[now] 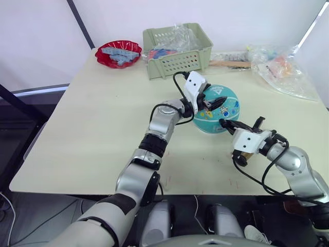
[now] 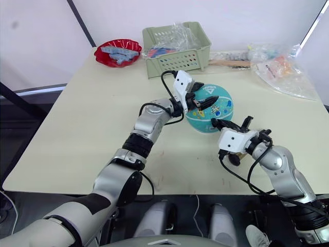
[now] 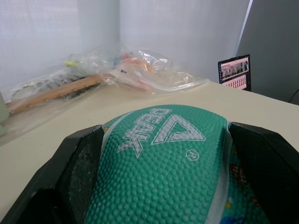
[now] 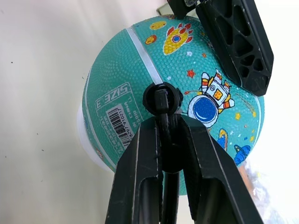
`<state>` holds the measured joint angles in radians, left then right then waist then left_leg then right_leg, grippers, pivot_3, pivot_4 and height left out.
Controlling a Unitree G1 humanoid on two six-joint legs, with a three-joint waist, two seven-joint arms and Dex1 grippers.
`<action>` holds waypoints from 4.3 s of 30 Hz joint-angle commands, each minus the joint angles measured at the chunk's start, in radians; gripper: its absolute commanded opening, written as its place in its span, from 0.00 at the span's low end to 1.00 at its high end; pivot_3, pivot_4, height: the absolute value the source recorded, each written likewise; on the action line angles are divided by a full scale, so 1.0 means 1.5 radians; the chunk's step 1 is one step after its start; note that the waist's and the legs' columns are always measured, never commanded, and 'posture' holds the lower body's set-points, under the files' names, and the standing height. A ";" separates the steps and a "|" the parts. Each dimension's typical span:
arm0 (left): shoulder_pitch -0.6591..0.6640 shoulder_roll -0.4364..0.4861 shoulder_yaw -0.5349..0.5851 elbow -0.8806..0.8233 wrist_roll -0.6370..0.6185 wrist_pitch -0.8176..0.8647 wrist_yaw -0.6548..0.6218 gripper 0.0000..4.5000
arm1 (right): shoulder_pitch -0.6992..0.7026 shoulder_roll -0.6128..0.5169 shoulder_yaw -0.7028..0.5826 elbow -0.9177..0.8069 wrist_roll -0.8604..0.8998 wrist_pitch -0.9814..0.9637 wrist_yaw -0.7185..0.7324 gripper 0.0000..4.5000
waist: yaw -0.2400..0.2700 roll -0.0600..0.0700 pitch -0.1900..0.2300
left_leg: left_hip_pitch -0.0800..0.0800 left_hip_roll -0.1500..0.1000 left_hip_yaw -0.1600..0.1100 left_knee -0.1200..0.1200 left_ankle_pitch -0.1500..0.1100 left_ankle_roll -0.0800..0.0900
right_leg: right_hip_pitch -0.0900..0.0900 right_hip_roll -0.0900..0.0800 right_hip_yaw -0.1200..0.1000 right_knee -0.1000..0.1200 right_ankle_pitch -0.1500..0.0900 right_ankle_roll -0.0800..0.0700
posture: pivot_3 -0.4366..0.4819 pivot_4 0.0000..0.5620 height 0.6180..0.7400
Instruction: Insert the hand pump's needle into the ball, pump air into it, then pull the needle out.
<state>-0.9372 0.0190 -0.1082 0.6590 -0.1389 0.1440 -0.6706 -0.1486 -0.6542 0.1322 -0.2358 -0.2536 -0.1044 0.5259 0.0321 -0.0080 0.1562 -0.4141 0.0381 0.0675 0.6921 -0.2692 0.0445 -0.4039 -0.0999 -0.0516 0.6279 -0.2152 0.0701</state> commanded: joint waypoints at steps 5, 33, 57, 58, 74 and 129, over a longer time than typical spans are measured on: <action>0.026 0.002 -0.015 -0.020 0.013 0.039 0.005 1.00 | -0.054 -0.038 -0.050 0.112 0.095 -0.153 0.043 0.01 | -0.004 0.000 0.000 | 0.000 0.000 0.000 0.000 0.000 0.000 | 0.000 0.000 0.000 0.000 0.000 0.000 | 0.48 0.27 0.98; 0.042 -0.010 -0.038 -0.018 0.028 0.046 0.010 1.00 | -0.193 -0.080 -0.033 0.424 0.124 -0.474 0.120 0.01 | -0.010 0.000 0.000 | 0.000 0.000 0.001 0.000 0.000 0.000 | 0.000 0.000 0.000 -0.001 0.000 0.000 | 0.48 0.27 0.98; 0.044 -0.077 -0.041 0.211 0.096 -0.054 0.109 1.00 | -0.017 -0.147 -0.127 0.107 0.150 -0.284 0.121 0.01 | 0.024 0.001 -0.001 | -0.001 -0.004 -0.007 0.007 -0.003 0.006 | 0.008 0.000 -0.001 -0.001 -0.002 -0.001 | 0.48 0.27 0.98; 0.044 -0.077 -0.042 0.215 0.097 -0.056 0.108 1.00 | -0.005 -0.148 -0.133 0.100 0.151 -0.284 0.120 0.01 | 0.026 0.001 -0.001 | -0.001 -0.004 -0.008 0.007 -0.003 0.006 | 0.008 0.000 -0.001 -0.001 -0.002 -0.001 | 0.48 0.27 0.98; 0.032 -0.075 -0.046 0.254 0.098 -0.071 0.126 1.00 | 0.084 -0.160 -0.185 0.032 0.128 -0.275 0.105 0.01 | 0.027 0.002 -0.001 | -0.001 -0.015 -0.019 0.007 -0.005 0.008 | 0.016 -0.004 0.000 -0.003 -0.007 0.007 | 0.48 0.27 0.98; 0.046 -0.102 -0.041 0.139 0.062 -0.092 0.039 1.00 | 0.144 -0.057 -0.228 0.080 0.120 -0.177 0.011 0.01 | 0.008 -0.010 -0.017 | 0.016 -0.024 -0.014 0.007 -0.017 0.024 | 0.014 -0.019 0.015 -0.007 -0.001 0.015 | 0.48 0.27 0.98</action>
<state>-0.9000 -0.1197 -0.1419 0.8335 -0.0583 -0.0529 -0.5738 0.0835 -0.7402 -0.1766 -0.1061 -0.0752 -0.3781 0.5682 0.0447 -0.0224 0.1308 -0.3957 0.0018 0.0456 0.7025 -0.2940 0.0810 -0.3856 -0.1289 -0.0317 0.6153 -0.2157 0.0915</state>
